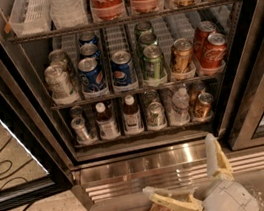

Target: Pick pepsi can from middle shelf of fridge

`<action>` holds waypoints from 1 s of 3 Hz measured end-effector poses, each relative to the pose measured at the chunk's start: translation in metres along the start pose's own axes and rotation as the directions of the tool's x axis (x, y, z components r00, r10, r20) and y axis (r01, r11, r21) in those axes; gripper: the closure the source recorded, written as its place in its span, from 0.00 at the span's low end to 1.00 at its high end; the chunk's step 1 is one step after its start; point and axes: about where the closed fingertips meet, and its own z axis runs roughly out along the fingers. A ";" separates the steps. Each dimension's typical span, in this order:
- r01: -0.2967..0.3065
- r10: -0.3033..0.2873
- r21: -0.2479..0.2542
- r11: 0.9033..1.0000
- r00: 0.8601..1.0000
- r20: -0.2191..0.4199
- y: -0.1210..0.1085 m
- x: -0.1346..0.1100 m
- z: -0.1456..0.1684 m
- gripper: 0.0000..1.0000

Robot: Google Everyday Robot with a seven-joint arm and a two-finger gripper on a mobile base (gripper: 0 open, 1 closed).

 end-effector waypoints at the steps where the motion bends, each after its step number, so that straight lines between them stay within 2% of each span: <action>1: 0.000 0.000 0.000 1.000 1.000 0.000 0.000 0.000 0.000 0.00; 2: 0.043 -0.044 -0.028 0.999 0.999 -0.025 -0.007 0.000 0.017 0.00; 3: 0.045 -0.048 -0.080 0.996 0.998 -0.036 -0.012 0.003 0.049 0.00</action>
Offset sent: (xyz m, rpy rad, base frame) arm 0.0467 -0.0304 0.0125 -0.1598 -0.0041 0.0656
